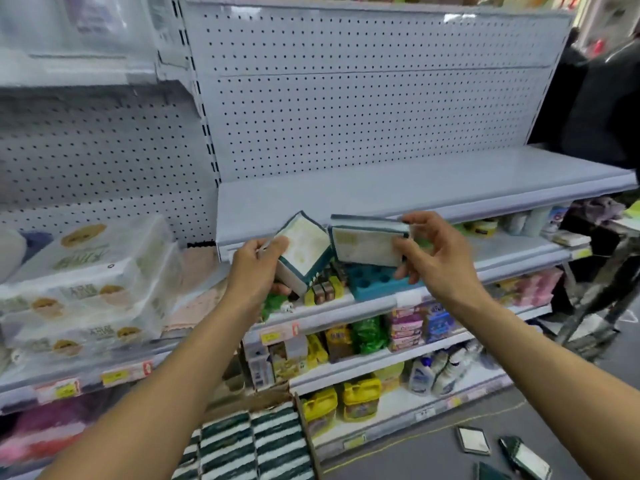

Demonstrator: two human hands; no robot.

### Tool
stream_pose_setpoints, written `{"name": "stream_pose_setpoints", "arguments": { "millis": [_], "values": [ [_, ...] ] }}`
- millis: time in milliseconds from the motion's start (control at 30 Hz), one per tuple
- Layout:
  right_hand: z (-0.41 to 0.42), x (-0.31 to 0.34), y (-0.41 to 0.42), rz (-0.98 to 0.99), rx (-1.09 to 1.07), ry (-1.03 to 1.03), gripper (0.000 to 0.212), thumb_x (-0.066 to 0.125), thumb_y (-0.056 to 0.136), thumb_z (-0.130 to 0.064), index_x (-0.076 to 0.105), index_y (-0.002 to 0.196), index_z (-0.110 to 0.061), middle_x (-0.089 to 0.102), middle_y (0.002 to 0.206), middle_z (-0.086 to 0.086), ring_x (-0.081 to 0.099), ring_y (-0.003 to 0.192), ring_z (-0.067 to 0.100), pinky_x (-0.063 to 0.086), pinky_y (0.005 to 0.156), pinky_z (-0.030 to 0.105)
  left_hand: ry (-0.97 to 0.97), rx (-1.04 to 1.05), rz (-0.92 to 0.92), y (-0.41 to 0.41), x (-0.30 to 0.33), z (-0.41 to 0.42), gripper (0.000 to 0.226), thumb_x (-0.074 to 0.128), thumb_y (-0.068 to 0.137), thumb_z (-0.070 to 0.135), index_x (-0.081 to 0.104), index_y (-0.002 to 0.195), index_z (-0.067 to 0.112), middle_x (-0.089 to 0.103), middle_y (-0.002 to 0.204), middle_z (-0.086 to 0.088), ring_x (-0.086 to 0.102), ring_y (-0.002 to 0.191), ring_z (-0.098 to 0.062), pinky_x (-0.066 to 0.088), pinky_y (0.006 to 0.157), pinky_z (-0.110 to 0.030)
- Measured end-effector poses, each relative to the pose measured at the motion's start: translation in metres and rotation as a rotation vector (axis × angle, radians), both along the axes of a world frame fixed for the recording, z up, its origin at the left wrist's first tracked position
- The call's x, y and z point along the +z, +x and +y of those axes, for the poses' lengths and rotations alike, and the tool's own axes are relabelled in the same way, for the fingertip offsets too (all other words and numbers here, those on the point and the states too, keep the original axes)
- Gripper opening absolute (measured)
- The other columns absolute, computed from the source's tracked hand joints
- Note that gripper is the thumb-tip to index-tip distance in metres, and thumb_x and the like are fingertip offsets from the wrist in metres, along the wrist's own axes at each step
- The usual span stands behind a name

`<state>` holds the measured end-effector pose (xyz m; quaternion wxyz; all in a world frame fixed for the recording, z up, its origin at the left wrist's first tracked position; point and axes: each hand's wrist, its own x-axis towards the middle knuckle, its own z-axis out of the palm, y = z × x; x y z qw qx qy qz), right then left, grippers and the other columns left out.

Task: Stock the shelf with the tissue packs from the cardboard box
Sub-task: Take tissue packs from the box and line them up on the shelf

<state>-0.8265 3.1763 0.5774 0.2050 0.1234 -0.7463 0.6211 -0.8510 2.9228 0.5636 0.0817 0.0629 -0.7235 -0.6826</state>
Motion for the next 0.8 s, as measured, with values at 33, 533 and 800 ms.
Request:
{"name": "stream_pose_setpoints", "arguments": {
  "millis": [33, 533, 800],
  "values": [
    [-0.002, 0.006, -0.015, 0.007, 0.023, 0.006, 0.026, 0.063, 0.091, -0.005, 0.059, 0.102, -0.029, 0.066, 0.098, 0.000, 0.069, 0.058, 0.026, 0.051, 0.044, 0.030, 0.010, 0.022, 0.010, -0.012, 0.005, -0.001, 0.031, 0.060, 0.095, 0.034, 0.055, 0.115, 0.011, 0.065, 0.097, -0.024, 0.059, 0.053, -0.022, 0.044, 0.038, -0.024],
    [-0.001, 0.015, -0.192, 0.024, 0.084, 0.182, 0.049, 0.061, 0.091, -0.011, 0.041, 0.127, -0.037, 0.034, 0.131, -0.024, 0.050, 0.105, 0.013, 0.049, 0.084, 0.023, -0.006, 0.228, 0.044, -0.141, 0.035, 0.002, 0.025, 0.063, 0.093, 0.033, 0.058, 0.108, 0.013, 0.060, 0.086, -0.011, 0.063, 0.052, -0.025, 0.057, 0.056, -0.038],
    [0.007, 0.035, -0.263, -0.146, 0.201, 0.072, 0.041, 0.065, 0.083, 0.001, 0.047, 0.117, -0.014, 0.053, 0.113, -0.008, 0.056, 0.092, 0.007, 0.043, 0.067, 0.013, -0.008, 0.358, 0.062, -0.161, 0.037, 0.006, 0.026, 0.061, 0.094, 0.032, 0.058, 0.108, 0.011, 0.065, 0.088, -0.010, 0.069, 0.064, -0.025, 0.056, 0.053, -0.033]
  ]
}}
